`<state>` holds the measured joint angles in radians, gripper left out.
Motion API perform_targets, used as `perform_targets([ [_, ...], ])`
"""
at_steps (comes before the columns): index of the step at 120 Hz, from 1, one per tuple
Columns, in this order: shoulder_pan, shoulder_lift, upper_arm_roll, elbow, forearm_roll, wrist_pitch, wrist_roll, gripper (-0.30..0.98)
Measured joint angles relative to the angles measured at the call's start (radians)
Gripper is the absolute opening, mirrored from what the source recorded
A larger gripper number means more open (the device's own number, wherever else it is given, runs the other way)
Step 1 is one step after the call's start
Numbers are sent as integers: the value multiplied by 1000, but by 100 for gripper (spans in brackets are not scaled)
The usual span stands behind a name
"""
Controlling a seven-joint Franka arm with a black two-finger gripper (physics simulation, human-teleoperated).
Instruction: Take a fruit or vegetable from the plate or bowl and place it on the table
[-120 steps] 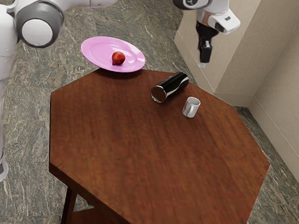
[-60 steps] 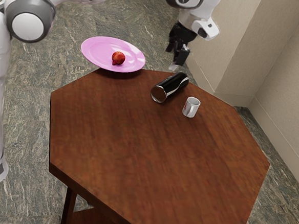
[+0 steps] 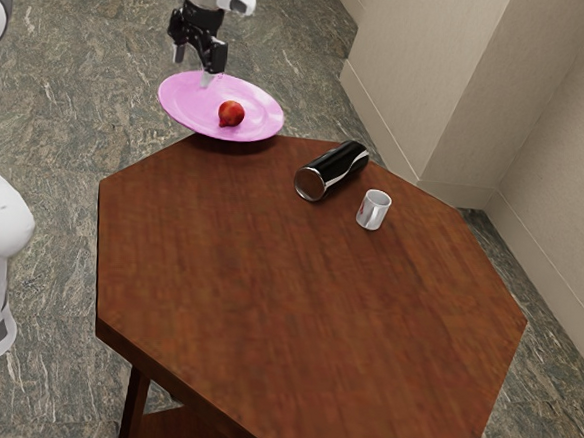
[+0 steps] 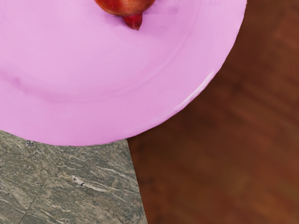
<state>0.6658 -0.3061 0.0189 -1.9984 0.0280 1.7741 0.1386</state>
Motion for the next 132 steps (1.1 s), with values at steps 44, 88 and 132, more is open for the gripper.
perform_targets([
  [44,18,268,10,116,-69,227,142,69],
  [88,16,360,11,99,-99,305,218,69],
  [132,14,378,14,91,-105,331,260,69],
])
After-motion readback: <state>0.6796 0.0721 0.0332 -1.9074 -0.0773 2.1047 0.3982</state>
